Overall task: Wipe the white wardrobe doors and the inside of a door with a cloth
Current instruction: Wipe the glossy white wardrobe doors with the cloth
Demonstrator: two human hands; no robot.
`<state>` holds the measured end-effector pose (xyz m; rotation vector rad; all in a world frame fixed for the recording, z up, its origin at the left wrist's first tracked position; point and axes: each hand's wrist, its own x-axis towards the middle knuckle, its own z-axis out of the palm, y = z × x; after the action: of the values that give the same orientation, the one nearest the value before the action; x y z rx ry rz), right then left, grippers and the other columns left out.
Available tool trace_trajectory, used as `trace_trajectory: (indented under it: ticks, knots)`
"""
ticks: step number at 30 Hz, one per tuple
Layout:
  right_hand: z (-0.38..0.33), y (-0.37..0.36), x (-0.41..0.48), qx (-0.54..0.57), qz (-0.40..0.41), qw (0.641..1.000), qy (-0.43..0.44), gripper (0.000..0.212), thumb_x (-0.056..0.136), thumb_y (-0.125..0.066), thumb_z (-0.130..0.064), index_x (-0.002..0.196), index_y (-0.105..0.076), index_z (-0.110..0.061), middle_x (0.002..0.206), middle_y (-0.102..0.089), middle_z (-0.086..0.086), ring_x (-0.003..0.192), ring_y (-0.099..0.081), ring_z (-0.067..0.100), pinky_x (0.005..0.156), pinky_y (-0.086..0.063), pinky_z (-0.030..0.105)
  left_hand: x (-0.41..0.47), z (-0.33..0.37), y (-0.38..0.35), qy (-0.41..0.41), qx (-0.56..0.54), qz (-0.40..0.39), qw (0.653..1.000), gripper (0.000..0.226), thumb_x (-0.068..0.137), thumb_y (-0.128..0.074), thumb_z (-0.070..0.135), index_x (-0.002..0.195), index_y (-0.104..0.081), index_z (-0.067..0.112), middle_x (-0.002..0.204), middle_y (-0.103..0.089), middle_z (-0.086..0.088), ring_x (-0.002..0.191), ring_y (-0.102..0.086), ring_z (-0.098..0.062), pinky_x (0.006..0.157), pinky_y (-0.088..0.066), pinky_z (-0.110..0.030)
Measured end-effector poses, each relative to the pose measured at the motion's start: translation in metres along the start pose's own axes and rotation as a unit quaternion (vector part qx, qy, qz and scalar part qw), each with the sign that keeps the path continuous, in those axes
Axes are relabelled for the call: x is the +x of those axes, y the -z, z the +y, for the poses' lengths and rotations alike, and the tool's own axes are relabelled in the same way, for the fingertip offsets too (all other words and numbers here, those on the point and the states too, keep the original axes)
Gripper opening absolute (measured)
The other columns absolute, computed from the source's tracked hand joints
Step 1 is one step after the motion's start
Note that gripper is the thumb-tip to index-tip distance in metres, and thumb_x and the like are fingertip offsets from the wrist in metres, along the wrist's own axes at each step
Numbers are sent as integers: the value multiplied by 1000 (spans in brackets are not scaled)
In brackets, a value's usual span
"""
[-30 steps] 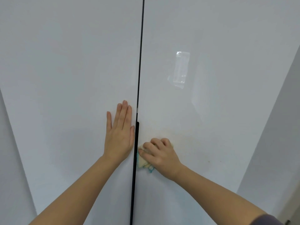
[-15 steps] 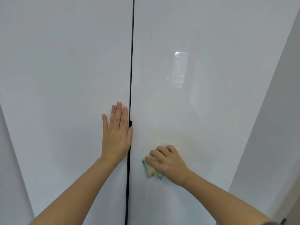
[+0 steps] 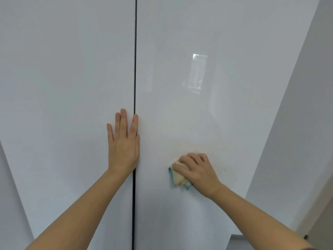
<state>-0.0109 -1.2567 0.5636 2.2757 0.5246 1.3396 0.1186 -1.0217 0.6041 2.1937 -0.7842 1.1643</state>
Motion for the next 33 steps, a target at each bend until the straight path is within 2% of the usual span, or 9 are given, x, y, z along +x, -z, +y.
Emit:
trace_trajectory:
  ticks: [2,7,11,16,19,24,28,31,33]
  knots:
    - [21,16,13,-3,4,1000,-24,21,86,-62,-17,104,-68,-26,111,-55,1,100,-52,25,77,-36,36,-1,-1,0,-2,7,-2,1000,57,101,-24,23,157,-11,15,164,4,-14,151,7,-28,120,-4,-55]
    - [80,57,48,5,100,972,-212,31,80,-63,-18,110,-64,-27,108,-59,6,103,-49,28,82,-30,35,-1,0,-3,-3,8,9,1000,57,101,-24,22,156,-14,13,163,2,-15,151,5,-30,120,-5,-56]
    - [53,35,-10,-12,56,983,-174,38,83,-59,-20,119,-55,-28,115,-51,3,105,-48,29,84,-32,36,-1,2,-6,4,6,17,1000,57,100,-26,19,156,-14,13,163,2,-16,151,6,-30,120,-5,-57]
    - [31,26,-76,-22,-53,996,-73,36,78,-56,-12,110,-58,-28,112,-50,0,103,-49,25,81,-33,36,-1,4,-8,6,9,25,1000,58,100,-29,17,156,-15,12,163,0,-16,151,5,-30,120,-4,-57]
    - [62,49,-44,-12,-13,991,-136,26,77,-61,-16,101,-62,-26,107,-55,0,100,-49,25,79,-30,35,-2,5,-9,10,5,31,999,56,100,-29,17,155,-16,12,163,-1,-17,151,5,-30,120,-4,-56]
    - [105,77,-10,10,59,959,-276,34,76,-59,-15,108,-64,-24,110,-54,4,105,-46,28,85,-27,35,-2,7,-10,20,3,33,999,56,101,-27,18,155,-16,13,163,1,-15,151,5,-28,121,-3,-55]
    - [68,53,-67,12,12,966,-259,53,70,-71,-9,115,-52,-30,115,-48,1,107,-46,29,89,-28,36,-1,7,-10,23,1,34,999,56,100,-26,18,155,-16,14,163,0,-14,151,5,-28,121,-2,-53]
    - [51,45,-106,33,-63,970,-234,74,56,-85,0,113,-51,-31,115,-46,-1,109,-44,27,91,-28,36,-2,7,-11,24,3,37,999,56,100,-28,17,155,-16,14,163,0,-14,151,5,-27,121,-2,-52]
    - [54,49,-109,53,-83,970,-224,77,50,-87,4,110,-52,-30,113,-46,-2,107,-44,25,90,-28,33,-1,7,-9,21,2,41,999,56,101,-31,14,155,-16,14,163,0,-14,151,5,-27,121,-2,-52]
